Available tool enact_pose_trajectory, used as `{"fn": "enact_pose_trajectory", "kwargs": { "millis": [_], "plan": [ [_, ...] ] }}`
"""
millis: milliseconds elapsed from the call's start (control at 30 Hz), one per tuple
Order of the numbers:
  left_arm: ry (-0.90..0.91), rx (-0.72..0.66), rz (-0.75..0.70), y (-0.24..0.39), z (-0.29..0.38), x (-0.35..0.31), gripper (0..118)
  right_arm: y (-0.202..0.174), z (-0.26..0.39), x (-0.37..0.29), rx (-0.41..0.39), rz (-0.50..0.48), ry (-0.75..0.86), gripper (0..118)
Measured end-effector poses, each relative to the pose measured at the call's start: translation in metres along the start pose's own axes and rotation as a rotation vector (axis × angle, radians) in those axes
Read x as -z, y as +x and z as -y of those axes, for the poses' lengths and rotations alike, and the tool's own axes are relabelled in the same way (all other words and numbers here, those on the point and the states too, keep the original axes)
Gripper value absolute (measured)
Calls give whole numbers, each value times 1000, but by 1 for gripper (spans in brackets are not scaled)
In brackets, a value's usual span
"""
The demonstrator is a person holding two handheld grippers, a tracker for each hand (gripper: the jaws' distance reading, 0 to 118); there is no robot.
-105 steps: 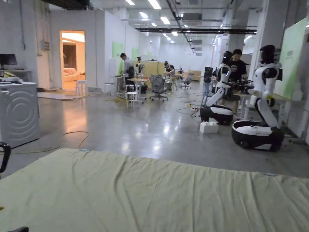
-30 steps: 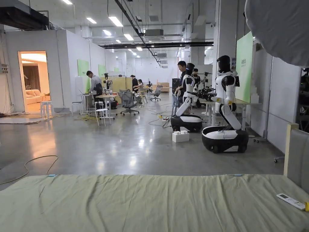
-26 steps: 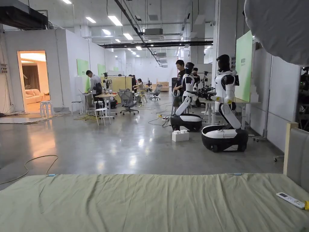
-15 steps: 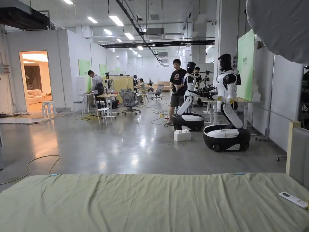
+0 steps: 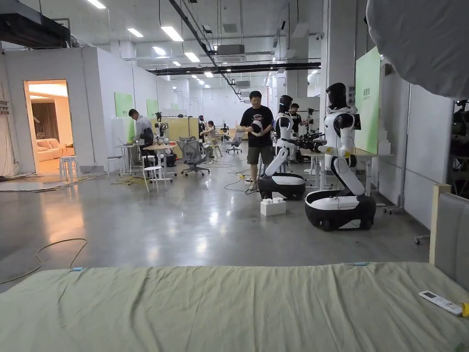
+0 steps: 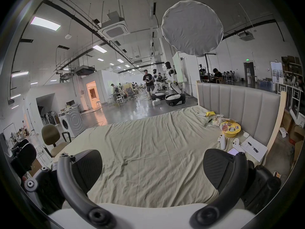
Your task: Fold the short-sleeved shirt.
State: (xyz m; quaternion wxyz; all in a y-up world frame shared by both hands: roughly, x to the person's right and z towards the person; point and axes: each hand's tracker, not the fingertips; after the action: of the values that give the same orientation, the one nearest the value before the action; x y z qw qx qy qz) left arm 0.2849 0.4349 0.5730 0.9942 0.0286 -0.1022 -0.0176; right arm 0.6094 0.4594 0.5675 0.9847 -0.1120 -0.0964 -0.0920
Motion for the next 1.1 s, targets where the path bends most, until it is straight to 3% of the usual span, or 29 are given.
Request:
{"fn": "enact_pose_trajectory", "kwargs": {
  "millis": [600,733,867,900,967,1100],
  "plan": [
    [4,-6,25,1,0,-2,118,2,4,3,-38,53,54,118],
    [-4,-1,19,3,0,-2,118,2,7,3,-59,7,71,118],
    [-6,-8,17,2,0,-2,118,15,11,-3,-125,-261,228,118],
    [-6,-12,16,2,0,-3,118,19,13,-5,-111,-304,233,118],
    [-8,-20,17,2,0,-3,118,20,13,-7,-97,-291,283,118],
    [-10,-25,17,2,1,-4,118,16,14,-3,-154,-251,256,118]
  ]
}}
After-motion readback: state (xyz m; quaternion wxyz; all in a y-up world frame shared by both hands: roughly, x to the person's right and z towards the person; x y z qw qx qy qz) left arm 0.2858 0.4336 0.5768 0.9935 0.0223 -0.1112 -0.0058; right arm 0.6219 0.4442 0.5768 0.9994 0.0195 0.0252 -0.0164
